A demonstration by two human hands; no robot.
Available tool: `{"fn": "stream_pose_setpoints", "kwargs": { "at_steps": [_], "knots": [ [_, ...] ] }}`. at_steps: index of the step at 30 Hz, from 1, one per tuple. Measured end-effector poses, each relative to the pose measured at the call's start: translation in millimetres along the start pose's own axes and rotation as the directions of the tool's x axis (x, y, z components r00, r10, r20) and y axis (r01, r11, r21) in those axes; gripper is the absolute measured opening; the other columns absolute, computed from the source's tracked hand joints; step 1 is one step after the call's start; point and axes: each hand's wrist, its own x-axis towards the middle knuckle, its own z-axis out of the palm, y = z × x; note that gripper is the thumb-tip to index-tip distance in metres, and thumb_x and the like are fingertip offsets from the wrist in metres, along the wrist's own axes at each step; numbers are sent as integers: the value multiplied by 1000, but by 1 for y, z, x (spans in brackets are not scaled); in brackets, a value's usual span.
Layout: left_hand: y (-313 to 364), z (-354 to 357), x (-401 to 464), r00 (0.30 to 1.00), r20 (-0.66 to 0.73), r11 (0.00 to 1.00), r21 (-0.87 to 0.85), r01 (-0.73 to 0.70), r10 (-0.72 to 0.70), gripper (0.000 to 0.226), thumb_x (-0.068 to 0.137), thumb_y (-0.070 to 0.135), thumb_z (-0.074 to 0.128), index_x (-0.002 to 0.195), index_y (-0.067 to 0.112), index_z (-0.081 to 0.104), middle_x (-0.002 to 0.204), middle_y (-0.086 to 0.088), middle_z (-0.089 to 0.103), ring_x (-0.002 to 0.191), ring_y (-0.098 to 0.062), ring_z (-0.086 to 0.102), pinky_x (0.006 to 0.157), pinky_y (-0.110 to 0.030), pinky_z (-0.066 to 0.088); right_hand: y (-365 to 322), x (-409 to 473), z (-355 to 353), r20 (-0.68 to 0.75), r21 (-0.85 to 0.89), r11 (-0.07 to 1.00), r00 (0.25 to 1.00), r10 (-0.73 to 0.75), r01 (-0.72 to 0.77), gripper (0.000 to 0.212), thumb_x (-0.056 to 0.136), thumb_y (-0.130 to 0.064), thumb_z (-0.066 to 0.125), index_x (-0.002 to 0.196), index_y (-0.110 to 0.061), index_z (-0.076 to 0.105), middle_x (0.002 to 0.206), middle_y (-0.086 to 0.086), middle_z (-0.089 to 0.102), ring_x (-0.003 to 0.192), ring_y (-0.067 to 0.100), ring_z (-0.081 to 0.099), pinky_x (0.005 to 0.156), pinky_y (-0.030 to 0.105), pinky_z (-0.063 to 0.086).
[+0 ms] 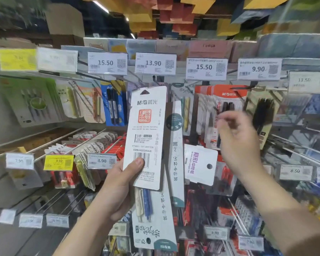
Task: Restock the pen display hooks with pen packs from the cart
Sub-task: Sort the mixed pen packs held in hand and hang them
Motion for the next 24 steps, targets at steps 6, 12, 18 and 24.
{"fn": "stream_pose_setpoints", "kwargs": {
  "at_steps": [6,12,18,24],
  "knots": [
    [-2,4,-1,1000,8,1000,-23,14,-14,96,38,43,105,118,1,73,118,-24,73,95,-30,77,77,-41,65,4,-26,-2,384,332,836,872,304,-437,20,103,-13,57,100,-21,75,86,-1,77,77,19,72,50,28,49],
    [2,-1,-5,996,74,998,42,39,-42,92,38,41,105,115,2,73,115,-25,74,92,-31,78,73,-39,64,9,-16,-14,889,204,626,411,205,-753,69,72,-29,88,131,-2,65,128,34,64,109,47,68,84,58,59],
    [4,-11,-10,987,146,993,96,61,-74,90,54,37,102,128,0,66,123,-27,71,96,-34,76,74,-41,64,14,-18,-2,945,5,752,250,213,-659,46,86,-11,72,131,-11,66,131,28,65,125,56,57,108,72,37],
    [7,-20,-15,993,86,994,76,77,-83,65,71,23,88,127,-2,66,116,-26,74,89,-31,78,69,-38,64,3,-23,7,931,74,827,336,144,-558,67,89,-8,67,149,-24,42,139,5,66,128,32,63,104,55,52]
  ]
}}
